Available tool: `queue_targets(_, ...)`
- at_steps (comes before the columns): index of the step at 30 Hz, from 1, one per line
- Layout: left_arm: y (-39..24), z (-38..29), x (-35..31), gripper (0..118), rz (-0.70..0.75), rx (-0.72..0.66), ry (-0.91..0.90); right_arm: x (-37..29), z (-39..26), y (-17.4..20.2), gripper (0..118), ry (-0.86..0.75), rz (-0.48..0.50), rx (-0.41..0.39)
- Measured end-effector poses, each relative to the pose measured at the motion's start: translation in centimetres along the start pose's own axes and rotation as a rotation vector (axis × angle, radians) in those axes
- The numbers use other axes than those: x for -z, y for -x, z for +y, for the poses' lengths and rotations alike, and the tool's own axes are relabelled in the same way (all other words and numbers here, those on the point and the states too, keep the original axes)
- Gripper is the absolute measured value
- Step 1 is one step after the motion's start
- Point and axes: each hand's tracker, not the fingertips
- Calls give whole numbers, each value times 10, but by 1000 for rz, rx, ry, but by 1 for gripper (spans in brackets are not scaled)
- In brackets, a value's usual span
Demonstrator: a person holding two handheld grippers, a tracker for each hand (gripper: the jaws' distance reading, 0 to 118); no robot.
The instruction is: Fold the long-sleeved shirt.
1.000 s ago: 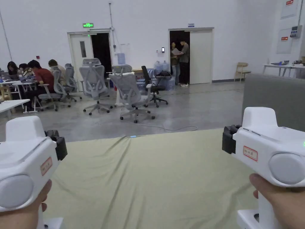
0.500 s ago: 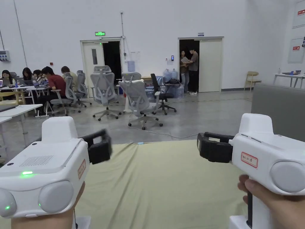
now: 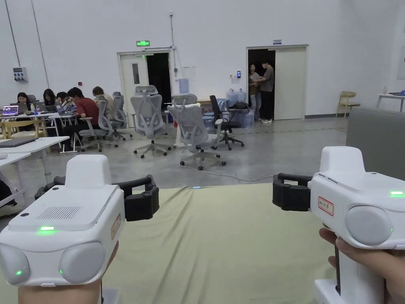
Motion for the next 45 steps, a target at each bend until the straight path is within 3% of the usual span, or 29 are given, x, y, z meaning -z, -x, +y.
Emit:
queue_targets(11,8,-1,-3,118,14,-22,20,-3,-3,9,118,-2,3,-33)
queue_targets(16,10,-1,2,118,-29,-43,47,-1,-3,12,118,12,74,-11)
queue_targets(45,21,-9,2,118,-24,-44,43,13,-8,15,118,41,38,7)
